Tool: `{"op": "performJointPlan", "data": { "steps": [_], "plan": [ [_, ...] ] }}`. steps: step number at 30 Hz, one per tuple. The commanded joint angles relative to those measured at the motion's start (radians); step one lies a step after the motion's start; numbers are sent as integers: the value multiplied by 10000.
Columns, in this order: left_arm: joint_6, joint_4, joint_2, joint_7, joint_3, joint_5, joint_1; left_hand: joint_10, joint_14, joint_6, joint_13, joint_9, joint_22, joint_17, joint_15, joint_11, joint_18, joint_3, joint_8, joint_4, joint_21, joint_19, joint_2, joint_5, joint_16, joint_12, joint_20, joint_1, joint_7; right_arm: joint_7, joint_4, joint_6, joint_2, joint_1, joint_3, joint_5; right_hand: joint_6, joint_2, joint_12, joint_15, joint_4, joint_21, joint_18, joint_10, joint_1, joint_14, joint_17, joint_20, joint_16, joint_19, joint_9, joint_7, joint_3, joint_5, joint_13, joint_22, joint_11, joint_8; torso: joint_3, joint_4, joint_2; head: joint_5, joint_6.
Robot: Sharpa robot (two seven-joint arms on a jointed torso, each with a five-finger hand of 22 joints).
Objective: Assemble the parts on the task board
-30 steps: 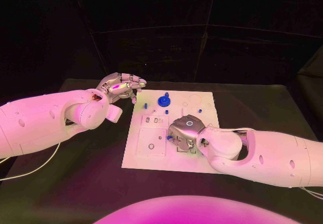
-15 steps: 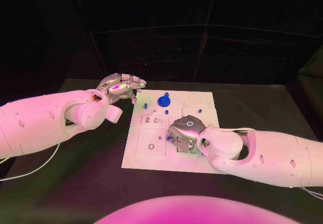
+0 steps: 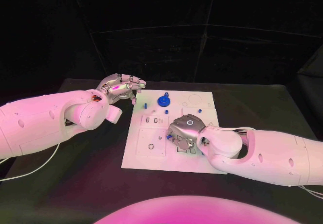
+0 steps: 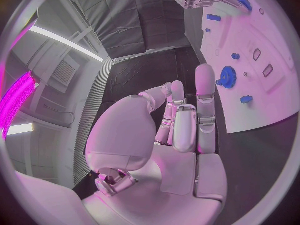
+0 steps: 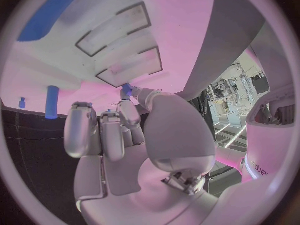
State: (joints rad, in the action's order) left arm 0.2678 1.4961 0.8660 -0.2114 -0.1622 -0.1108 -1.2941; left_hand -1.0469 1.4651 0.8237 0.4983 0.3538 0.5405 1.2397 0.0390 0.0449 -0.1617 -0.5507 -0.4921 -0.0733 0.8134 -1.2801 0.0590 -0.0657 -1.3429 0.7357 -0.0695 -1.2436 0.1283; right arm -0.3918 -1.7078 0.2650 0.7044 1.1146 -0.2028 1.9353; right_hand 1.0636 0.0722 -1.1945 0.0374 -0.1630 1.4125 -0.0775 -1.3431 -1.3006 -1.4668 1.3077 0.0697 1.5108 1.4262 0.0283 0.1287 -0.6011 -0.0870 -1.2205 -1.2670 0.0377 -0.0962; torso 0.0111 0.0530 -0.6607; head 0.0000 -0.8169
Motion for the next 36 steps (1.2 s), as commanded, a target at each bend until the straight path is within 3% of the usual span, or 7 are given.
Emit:
{"op": "performJointPlan", "data": {
  "steps": [1,7,14,30,36],
  "plan": [
    [-129,5,-6,25,6,32,-11,43,-3,47,-14,-13,-4,-3,-66,-2,-143,61,45,-16,-53,-61,-3,57,27,-37,4,-42,33,49,6,285,-11,6,-1,-13,-112,119,54,-82,59,-24,142,13,111,-816,1621,70,-15,-33,386,55,-32,76,26,-2,75,81,-1,-3,4,5,-11],
    [-150,-2,-6,52,5,32,-11,47,1,32,-32,-27,-6,4,-72,6,-141,80,48,6,-59,-67,-14,58,22,-33,-1,-14,40,164,8,378,-20,6,-1,-61,-209,295,67,-120,58,-30,141,37,294,-816,1624,104,-15,-39,380,104,-8,79,38,4,119,159,-4,-4,5,1,-5],
    [-184,1,-5,102,3,31,-11,50,1,19,-50,-40,-19,1,-77,11,-142,102,50,30,-74,-72,-22,59,23,-28,-6,15,44,239,32,336,-34,6,-1,-134,-232,340,65,-146,-76,-31,140,48,569,-816,1627,135,-14,-41,387,121,-16,18,42,1,142,201,2,-2,9,-5,7],
    [-232,10,1,165,1,31,-11,53,13,-11,-88,-69,-6,25,-88,20,-137,156,52,94,-74,-95,-46,60,5,-9,-15,84,53,228,119,229,-46,7,2,-174,-296,-7,44,-165,-418,-40,136,66,1034,-818,1639,160,-11,-51,389,132,-405,74,39,8,160,271,3,2,7,-9,32],
    [-239,11,6,190,1,31,-11,54,15,-16,-94,-74,8,29,-89,22,-134,165,52,106,-65,-102,-51,60,1,-5,-17,97,55,221,137,212,-40,8,2,-186,-329,-9,53,-170,-453,-40,136,80,1101,-816,1634,164,-14,-51,385,142,-464,123,50,6,168,286,-1,-3,7,-2,37]
  ]
}}
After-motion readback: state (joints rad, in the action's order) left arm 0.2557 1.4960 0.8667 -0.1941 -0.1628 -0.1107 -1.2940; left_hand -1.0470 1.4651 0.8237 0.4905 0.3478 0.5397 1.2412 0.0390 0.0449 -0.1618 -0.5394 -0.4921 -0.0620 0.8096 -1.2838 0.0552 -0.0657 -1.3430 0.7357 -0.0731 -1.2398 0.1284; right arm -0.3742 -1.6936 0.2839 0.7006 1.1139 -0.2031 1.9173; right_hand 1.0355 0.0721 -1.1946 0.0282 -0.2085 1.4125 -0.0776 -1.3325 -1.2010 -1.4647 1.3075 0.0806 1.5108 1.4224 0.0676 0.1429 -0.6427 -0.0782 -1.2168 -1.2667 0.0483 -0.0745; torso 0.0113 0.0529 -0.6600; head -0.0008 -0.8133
